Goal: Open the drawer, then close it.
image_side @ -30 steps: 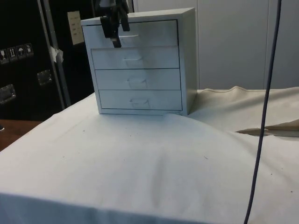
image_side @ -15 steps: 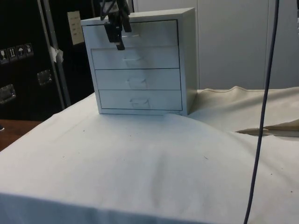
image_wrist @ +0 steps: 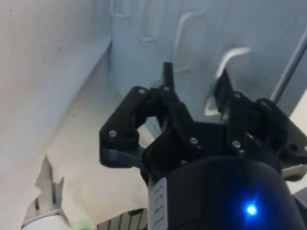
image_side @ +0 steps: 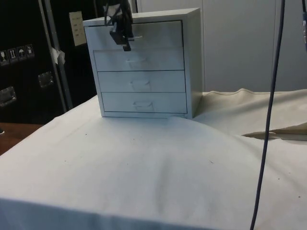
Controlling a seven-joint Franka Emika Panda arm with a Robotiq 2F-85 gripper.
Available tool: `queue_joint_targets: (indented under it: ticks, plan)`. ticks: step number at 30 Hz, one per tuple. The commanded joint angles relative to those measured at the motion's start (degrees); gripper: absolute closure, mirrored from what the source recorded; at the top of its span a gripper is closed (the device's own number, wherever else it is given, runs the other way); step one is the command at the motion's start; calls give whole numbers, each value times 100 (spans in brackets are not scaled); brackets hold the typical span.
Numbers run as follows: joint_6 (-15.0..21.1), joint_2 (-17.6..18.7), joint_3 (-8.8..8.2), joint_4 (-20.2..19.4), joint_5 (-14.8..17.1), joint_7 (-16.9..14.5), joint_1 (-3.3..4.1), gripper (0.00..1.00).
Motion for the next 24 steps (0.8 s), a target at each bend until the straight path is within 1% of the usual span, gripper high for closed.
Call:
queue_joint_targets:
  ticks: [1,3,4,5,6,7,9,11,12,13,16,20,21,22,23,24]
  plan:
    - [109,-17,-6,-52,-57,57,17,61]
    - [115,-17,-11,-52,-86,74,23,71]
    - [6,-6,-23,0,-69,23,0,75]
    - [115,-17,-11,-57,-86,74,23,75]
    - [120,-17,-11,-57,-86,74,23,79]
    - [120,-17,-11,-57,-86,74,23,89]
    - [46,11,0,-17,-120,149,63,100]
    - [-11,23,29,6,-178,229,86,100]
    - [-17,-6,23,0,-143,183,40,100]
    - [-40,23,52,17,-218,275,97,100]
    - [-155,29,132,52,-372,441,115,100]
    - [-269,52,195,97,-521,579,138,100]
    - [-235,17,201,57,-481,567,103,100]
    - [-298,57,206,109,-556,613,143,100]
    - [-367,69,241,138,-625,676,155,100]
    - [-367,69,241,138,-625,676,155,100]
